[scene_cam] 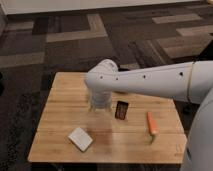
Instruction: Knock the eraser over
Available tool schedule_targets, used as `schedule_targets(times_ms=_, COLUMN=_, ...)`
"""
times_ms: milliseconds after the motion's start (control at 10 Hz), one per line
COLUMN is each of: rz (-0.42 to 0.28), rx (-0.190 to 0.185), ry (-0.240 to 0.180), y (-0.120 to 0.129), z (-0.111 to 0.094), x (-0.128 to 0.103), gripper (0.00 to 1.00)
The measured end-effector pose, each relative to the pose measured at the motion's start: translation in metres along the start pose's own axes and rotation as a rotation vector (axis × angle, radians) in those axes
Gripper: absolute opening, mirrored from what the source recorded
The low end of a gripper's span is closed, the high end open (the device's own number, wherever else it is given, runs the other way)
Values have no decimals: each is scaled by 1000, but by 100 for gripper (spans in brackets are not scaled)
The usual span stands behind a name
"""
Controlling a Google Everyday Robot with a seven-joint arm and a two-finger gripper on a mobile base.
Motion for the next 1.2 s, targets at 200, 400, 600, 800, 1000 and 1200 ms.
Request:
schedule_targets(times_ms=200, rz=-6, rx=-14, ry=-1, y=-6, z=3, x=0, gripper=65)
schedule_targets(times_ms=400, rz=-7, rx=-19, ry=0, y=-17, z=4, x=-1, gripper=65)
schedule_targets(times_ms=600, rz=-8, rx=-21, ry=1, y=-26, z=4, x=-3, gripper=65)
schedule_targets(times_ms=800, rz=-10, rx=-15, ry=-1, y=-38, z=2, x=-6, gripper=65)
schedule_targets(times_ms=1000, rz=-6, rx=-5, ry=-2, y=-49, z=0, x=-8, gripper=65)
schedule_targets(times_ms=1200, rz=-5, rx=0, ry=-5, y=-57, z=-3, x=-11, gripper=65)
